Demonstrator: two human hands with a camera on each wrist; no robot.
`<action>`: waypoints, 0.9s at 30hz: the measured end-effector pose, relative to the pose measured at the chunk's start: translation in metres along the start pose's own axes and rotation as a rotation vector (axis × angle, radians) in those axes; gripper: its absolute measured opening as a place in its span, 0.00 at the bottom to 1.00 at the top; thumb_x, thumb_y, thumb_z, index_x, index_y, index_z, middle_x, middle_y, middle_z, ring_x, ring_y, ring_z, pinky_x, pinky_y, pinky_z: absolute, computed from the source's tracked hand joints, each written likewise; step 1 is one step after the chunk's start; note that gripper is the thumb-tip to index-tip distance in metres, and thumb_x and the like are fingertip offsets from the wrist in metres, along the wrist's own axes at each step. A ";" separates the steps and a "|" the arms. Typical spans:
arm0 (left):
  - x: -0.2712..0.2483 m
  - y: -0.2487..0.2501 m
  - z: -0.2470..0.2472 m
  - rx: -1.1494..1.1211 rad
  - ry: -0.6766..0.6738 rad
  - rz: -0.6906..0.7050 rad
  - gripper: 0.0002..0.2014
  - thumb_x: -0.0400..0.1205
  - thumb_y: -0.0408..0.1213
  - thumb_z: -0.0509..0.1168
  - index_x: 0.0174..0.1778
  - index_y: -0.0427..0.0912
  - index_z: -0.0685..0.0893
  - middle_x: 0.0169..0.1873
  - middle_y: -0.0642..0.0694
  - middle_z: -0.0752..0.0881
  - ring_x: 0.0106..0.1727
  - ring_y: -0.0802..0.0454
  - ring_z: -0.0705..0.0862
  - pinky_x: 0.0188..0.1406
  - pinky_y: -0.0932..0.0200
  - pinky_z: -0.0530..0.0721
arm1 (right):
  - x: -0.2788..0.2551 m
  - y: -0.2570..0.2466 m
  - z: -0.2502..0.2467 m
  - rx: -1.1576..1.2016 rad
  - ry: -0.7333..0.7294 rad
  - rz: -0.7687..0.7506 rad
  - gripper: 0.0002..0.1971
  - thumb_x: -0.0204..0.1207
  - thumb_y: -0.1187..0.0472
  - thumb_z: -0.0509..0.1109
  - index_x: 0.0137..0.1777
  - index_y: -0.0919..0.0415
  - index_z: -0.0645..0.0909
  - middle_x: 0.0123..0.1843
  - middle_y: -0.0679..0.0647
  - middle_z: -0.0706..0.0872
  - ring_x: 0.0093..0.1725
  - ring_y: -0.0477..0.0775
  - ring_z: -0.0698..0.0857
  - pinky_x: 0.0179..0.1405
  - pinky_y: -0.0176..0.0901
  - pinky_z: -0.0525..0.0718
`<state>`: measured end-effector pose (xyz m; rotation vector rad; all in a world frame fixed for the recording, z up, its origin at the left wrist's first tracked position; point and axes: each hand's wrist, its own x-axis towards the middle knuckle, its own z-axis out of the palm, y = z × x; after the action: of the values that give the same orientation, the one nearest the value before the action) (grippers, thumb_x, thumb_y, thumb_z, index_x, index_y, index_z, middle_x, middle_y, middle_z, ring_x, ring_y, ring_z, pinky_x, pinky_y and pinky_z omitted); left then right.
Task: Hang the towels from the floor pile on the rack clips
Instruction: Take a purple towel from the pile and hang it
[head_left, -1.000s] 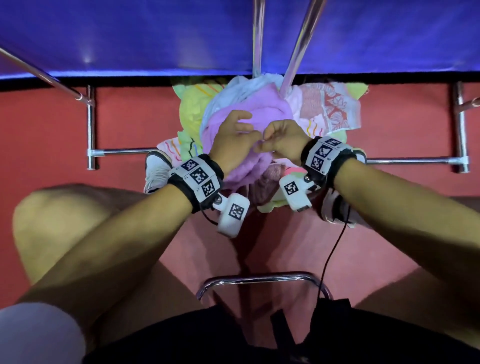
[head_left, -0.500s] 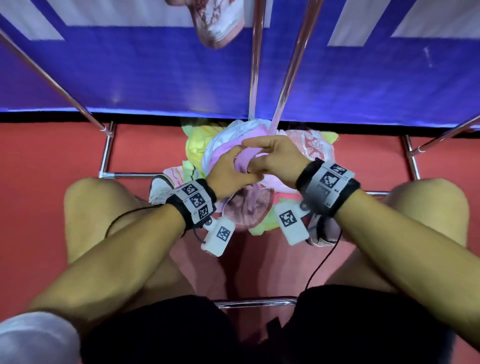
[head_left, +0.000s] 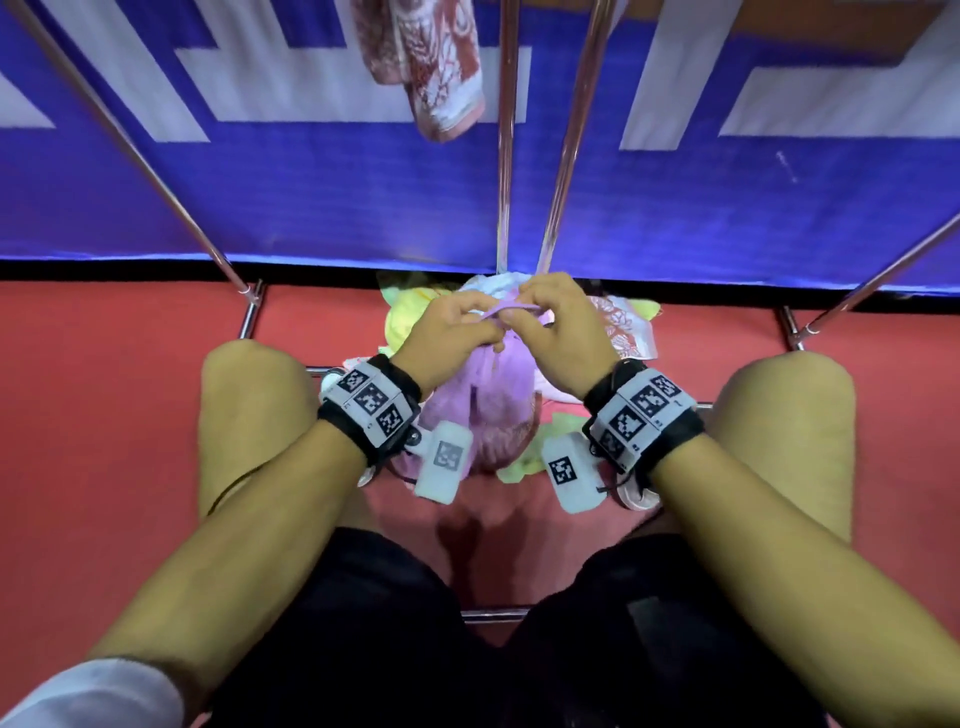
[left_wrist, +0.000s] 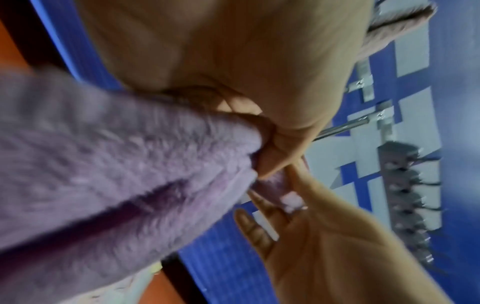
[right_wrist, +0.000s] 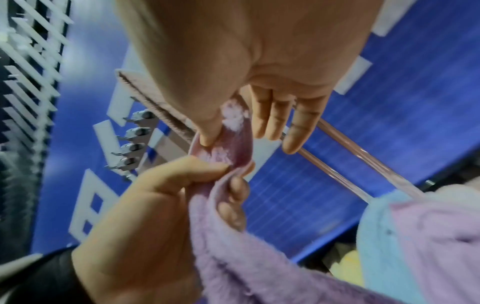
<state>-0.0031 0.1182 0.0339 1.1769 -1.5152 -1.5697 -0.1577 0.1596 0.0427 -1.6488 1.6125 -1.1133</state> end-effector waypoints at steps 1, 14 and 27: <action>-0.001 -0.011 0.002 0.033 0.011 -0.026 0.11 0.68 0.28 0.71 0.46 0.36 0.85 0.33 0.44 0.86 0.33 0.56 0.83 0.41 0.63 0.82 | -0.007 0.008 0.002 0.032 -0.002 0.036 0.19 0.75 0.54 0.70 0.36 0.73 0.80 0.46 0.66 0.84 0.53 0.59 0.80 0.53 0.41 0.75; -0.011 -0.078 0.005 0.604 0.135 0.023 0.15 0.70 0.25 0.61 0.43 0.50 0.86 0.36 0.46 0.89 0.36 0.43 0.85 0.35 0.57 0.82 | -0.040 0.061 0.014 0.051 0.130 0.225 0.12 0.86 0.59 0.63 0.39 0.58 0.70 0.33 0.47 0.72 0.32 0.42 0.71 0.36 0.38 0.69; -0.005 -0.101 -0.005 0.785 -0.089 -0.260 0.12 0.73 0.35 0.69 0.29 0.50 0.73 0.26 0.49 0.77 0.31 0.46 0.77 0.27 0.59 0.68 | -0.021 0.088 0.001 0.061 0.259 0.266 0.09 0.86 0.58 0.61 0.46 0.63 0.72 0.38 0.51 0.76 0.38 0.52 0.74 0.38 0.42 0.72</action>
<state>0.0161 0.1327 -0.0639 1.7989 -2.2077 -1.1989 -0.2001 0.1705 -0.0369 -1.2456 1.8758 -1.2589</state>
